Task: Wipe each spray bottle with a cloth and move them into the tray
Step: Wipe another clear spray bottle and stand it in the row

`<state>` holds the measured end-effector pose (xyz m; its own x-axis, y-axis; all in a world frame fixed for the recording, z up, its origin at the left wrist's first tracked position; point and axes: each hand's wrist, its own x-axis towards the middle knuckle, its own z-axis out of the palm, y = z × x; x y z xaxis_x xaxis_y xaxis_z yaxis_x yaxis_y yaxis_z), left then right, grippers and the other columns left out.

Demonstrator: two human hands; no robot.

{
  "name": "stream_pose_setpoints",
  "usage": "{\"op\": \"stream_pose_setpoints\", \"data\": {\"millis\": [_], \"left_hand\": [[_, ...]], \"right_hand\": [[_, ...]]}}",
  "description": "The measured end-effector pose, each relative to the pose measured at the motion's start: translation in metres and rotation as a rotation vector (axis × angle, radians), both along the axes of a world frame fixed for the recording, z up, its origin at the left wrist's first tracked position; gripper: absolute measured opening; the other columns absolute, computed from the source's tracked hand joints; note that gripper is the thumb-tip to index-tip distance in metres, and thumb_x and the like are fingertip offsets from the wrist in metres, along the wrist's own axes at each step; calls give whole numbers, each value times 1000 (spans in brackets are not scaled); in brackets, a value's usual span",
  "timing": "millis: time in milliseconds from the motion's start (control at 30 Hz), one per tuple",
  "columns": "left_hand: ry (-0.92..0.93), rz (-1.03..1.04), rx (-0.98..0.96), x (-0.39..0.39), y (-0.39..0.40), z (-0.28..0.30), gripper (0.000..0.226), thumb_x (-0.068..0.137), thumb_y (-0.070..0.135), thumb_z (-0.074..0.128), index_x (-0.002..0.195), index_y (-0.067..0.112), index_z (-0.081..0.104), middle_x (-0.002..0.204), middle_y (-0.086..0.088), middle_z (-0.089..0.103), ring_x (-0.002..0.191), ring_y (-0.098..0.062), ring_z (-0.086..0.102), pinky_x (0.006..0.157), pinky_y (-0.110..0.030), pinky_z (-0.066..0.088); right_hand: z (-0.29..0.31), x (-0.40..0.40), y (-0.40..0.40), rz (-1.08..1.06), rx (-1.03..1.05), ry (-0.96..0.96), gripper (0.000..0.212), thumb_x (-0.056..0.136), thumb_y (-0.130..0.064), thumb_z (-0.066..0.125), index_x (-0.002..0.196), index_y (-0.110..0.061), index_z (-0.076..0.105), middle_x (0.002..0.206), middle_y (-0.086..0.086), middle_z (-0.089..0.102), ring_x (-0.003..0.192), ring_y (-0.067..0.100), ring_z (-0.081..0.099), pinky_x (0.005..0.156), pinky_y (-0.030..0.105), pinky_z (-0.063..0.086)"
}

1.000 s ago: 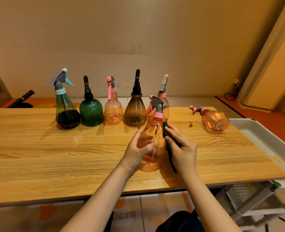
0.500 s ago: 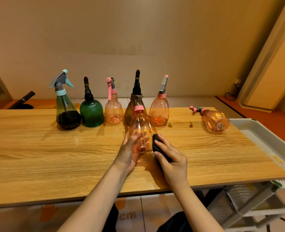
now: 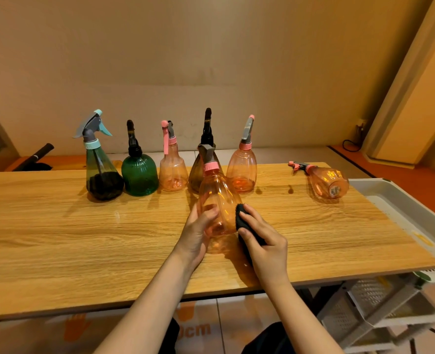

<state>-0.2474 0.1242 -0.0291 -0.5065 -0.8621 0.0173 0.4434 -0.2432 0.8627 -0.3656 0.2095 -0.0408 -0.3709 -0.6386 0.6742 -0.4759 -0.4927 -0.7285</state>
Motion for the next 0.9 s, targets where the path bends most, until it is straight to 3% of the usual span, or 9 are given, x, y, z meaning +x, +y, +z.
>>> {"op": "stream_pose_setpoints", "data": {"millis": [67, 233, 300, 367, 433, 567, 733, 900], "left_hand": [[11, 4, -13, 0, 0, -1, 72, 53, 34, 75, 121, 23, 54, 97, -1, 72, 90, -17, 70, 69, -28, 56], [27, 17, -24, 0, -2, -3, 75, 55, 38, 69, 127, 25, 50, 94, -2, 72, 83, -17, 69, 64, -28, 58], [1, 14, -29, 0, -2, -3, 83, 53, 41, 73, 131, 24, 47, 98, -3, 72, 86, -18, 70, 68, -30, 58], [-60, 20, -49, -1, -1, -1, 103, 40, 55, 87, 130, 26, 47, 104, -3, 72, 94, -19, 70, 75, -33, 57], [-103, 17, -68, -2, 0, 0, 113, 29, 66, 88, 128, 29, 48, 110, -4, 71, 102, -23, 68, 78, -35, 57], [-91, -3, -74, -2, 3, 4, 110, 34, 55, 92, 130, 24, 48, 119, -10, 67, 108, -27, 66, 75, -32, 56], [-131, -56, -164, -2, 5, 1, 92, 54, 36, 82, 136, 20, 45, 123, -11, 64, 113, -27, 63, 86, -38, 55], [-168, -91, -238, -2, 4, -3, 82, 59, 34, 76, 135, 24, 46, 125, -11, 63, 115, -26, 61, 86, -36, 53]], "right_hand": [[0, 0, 0, -11, 3, -3, 34, 80, -18, 65, 114, -15, 62, 121, -7, 59, 116, 2, 54, 96, 14, 40], [1, 0, 0, -38, 2, -4, 38, 77, -4, 64, 114, -15, 60, 119, -10, 58, 116, -2, 52, 95, 12, 40], [1, 0, 1, -39, -1, -21, 38, 78, -4, 63, 114, -16, 60, 119, -10, 58, 116, -3, 52, 94, 11, 40], [0, 0, 2, -46, -10, -18, 38, 77, -3, 63, 114, -13, 59, 119, -10, 58, 116, -2, 52, 95, 12, 40], [0, 1, 2, -59, -18, 7, 39, 77, -3, 63, 115, -12, 59, 119, -9, 58, 116, -2, 52, 96, 13, 40], [0, 0, 1, -49, -10, 48, 39, 77, -3, 63, 115, -12, 59, 119, -11, 57, 116, -3, 52, 97, 13, 39], [27, -9, -14, -64, -23, 55, 37, 79, -6, 61, 116, -12, 58, 118, -12, 57, 115, -6, 51, 97, 14, 39], [47, -20, -28, -38, -10, 155, 35, 83, -10, 59, 117, -17, 57, 120, -8, 58, 116, 4, 54, 99, 21, 42]]}}
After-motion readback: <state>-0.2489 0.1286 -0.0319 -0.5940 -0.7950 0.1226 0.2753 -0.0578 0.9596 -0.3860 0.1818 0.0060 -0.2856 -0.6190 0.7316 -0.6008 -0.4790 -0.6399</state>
